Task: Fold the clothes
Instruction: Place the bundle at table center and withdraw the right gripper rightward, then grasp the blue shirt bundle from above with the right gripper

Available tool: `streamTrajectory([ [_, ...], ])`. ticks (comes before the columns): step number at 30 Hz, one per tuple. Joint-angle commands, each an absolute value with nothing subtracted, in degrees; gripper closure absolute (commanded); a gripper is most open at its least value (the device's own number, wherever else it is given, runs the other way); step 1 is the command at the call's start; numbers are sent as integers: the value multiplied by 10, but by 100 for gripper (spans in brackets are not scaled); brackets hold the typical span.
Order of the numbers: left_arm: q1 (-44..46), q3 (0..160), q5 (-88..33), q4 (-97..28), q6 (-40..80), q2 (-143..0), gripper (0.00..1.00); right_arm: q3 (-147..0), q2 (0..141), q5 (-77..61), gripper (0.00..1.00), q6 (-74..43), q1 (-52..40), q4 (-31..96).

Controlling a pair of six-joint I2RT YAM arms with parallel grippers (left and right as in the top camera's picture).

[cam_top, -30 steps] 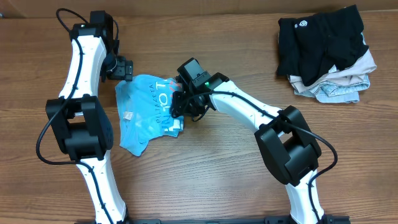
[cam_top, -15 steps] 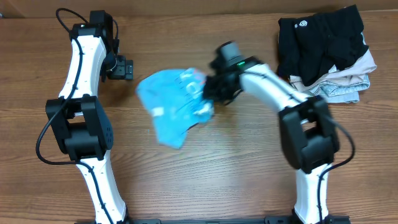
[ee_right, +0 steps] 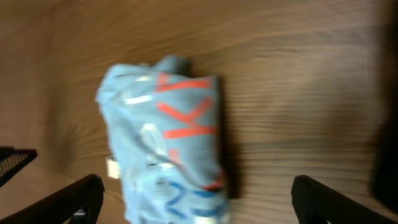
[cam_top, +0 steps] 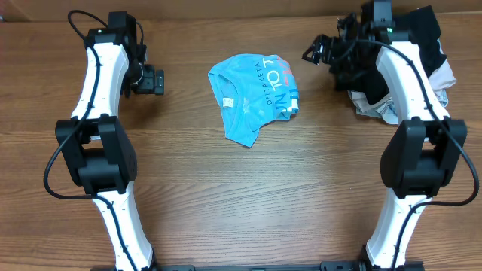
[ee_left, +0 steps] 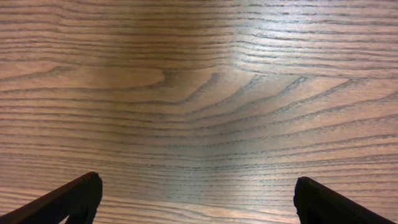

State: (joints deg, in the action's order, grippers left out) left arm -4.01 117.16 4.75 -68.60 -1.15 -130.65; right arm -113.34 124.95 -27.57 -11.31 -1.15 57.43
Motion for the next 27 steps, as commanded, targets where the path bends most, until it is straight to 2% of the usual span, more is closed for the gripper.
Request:
streamTrajectory([
  [1,-39,1183,33,-683,-1,-1304,0,-1178,1245,-208,0,-100,-95,604],
  [8,-50,1183,33,-672,12,-1304,0,-1173,1246,51,0,-101,-260,596],
  [12,-61,1183,22,-672,18,-1304,0,-1173,1259,154,0,-105,-327,565],
  [18,-65,1183,14,-673,18,-1304,0,-1173,1313,164,0,-105,-368,532],
  [27,-65,1183,14,-672,18,-1304,0,-1173,1355,118,0,-133,-370,530],
])
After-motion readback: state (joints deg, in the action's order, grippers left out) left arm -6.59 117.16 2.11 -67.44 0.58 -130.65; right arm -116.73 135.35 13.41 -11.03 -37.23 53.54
